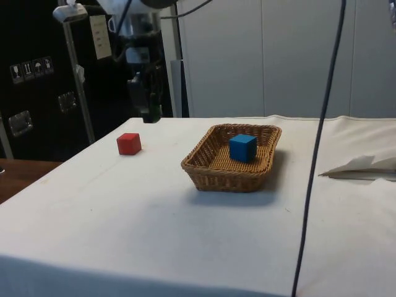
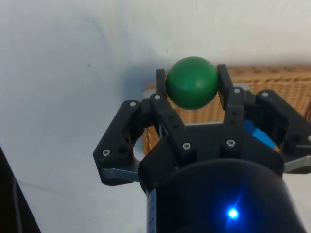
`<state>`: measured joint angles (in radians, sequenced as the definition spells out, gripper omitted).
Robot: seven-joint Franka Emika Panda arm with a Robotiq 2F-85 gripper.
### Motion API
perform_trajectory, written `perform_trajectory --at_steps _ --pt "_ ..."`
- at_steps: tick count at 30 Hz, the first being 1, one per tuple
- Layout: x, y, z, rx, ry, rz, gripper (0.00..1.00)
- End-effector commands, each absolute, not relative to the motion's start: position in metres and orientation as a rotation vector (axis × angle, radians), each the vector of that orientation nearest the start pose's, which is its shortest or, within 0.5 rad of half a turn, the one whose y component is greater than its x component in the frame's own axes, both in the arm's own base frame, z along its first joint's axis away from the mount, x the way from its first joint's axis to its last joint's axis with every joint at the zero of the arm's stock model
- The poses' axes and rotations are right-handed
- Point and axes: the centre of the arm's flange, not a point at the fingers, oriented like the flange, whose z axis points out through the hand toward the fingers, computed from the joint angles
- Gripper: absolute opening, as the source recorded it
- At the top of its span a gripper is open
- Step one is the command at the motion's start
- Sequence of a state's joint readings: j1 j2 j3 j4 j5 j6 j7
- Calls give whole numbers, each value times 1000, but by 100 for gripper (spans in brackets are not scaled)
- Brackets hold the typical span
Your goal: Place all non-red objects into the basket.
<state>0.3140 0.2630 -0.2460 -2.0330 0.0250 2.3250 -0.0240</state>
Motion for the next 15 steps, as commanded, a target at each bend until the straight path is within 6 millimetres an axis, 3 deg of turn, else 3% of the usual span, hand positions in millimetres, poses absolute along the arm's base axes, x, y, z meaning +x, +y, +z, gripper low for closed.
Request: perform_trajectory --at_steps 1,15 --pt "585 41 328 -3191 -136 -62 0" --pt "540 23 343 -3195 -153 -45 0"
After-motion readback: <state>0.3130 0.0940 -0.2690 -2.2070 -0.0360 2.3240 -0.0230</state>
